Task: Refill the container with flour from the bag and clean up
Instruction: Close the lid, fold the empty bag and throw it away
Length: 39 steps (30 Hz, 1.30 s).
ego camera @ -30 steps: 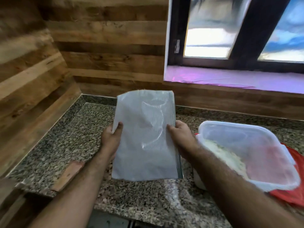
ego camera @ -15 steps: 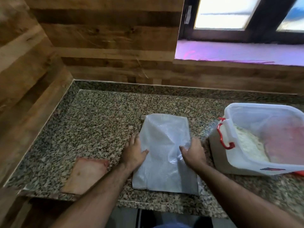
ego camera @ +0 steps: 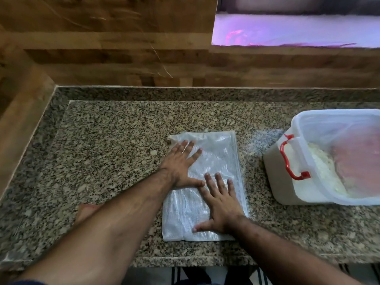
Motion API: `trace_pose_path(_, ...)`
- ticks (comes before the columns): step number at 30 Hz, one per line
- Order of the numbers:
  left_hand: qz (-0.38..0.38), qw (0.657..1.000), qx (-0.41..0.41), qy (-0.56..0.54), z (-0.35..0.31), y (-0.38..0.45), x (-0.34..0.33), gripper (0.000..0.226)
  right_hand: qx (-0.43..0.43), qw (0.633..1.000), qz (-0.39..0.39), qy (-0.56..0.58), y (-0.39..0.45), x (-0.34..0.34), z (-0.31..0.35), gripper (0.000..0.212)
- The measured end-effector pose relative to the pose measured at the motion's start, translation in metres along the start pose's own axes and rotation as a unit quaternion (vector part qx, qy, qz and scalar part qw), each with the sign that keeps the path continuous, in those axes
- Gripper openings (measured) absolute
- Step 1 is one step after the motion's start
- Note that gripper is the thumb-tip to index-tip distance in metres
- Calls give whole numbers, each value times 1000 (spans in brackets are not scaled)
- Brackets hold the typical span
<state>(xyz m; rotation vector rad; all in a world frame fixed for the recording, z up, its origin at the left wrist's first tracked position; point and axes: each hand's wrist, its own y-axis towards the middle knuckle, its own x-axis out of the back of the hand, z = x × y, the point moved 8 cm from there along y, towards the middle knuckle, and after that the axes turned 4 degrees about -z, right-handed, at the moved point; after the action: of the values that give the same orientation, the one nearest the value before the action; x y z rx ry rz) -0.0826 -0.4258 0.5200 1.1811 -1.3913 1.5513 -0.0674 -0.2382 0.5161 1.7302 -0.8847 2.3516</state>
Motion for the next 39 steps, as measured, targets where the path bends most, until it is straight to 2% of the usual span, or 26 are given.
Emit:
trace_pose_path(5, 9, 998, -2, -69, 3, 4, -5, 130, -16, 999, 33, -5, 2, -4, -2, 155)
trace_pose_path(8, 52, 995, -9, -83, 6, 3, 0, 140, -23, 999, 46, -5, 2, -3, 0, 161)
trace_pose_path(11, 106, 992, -5, -70, 10, 0, 7, 160, -21, 998, 59, -7, 1, 0, 0, 167)
trace_pose_path(14, 138, 990, -5, 2, 5, -2, 24, 170, -15, 995, 93, -10, 3, 8, 0, 173)
trace_pose_path(16, 141, 989, -19, 34, -4, -4, 40, 171, -8, 992, 124, -14, 1, 22, -2, 170)
trace_pose_path(18, 112, 993, -28, 29, -17, -6, 61, 165, 6, 991, 129, -23, -6, 51, -5, 149)
trace_pose_path(20, 14, 1000, -18, -9, -32, -6, 94, 147, 25, 995, 84, -55, -17, 96, -8, 118)
trace_pose_path(22, -103, 993, 2, -58, -45, -11, 136, 119, 34, 996, 15, -81, -37, 146, -16, 93)
trace_pose_path(25, -249, 961, 9, -123, -72, -23, 198, 88, 17, 990, -111, -88, -84, 227, -37, 74)
trace_pose_path(29, -370, 906, -77, -191, -150, -37, 264, 50, -57, 957, -285, -14, -166, 312, -109, 58)
trace_pose_path(31, -395, 884, -136, -210, -196, -41, 287, 40, -85, 932, -351, 10, -200, 330, -158, 49)
trace_pose_path(34, -392, 870, -204, -219, -264, -40, 302, 36, -145, 908, -392, 44, -232, 327, -245, 37)
trace_pose_path(37, -306, 901, -231, -203, -328, -24, 286, 44, -216, 889, -394, 86, -258, 299, -336, 29)
trace_pose_path(39, -239, 933, -215, -162, -360, -9, 264, 60, -271, 872, -389, 125, -272, 269, -394, 26)
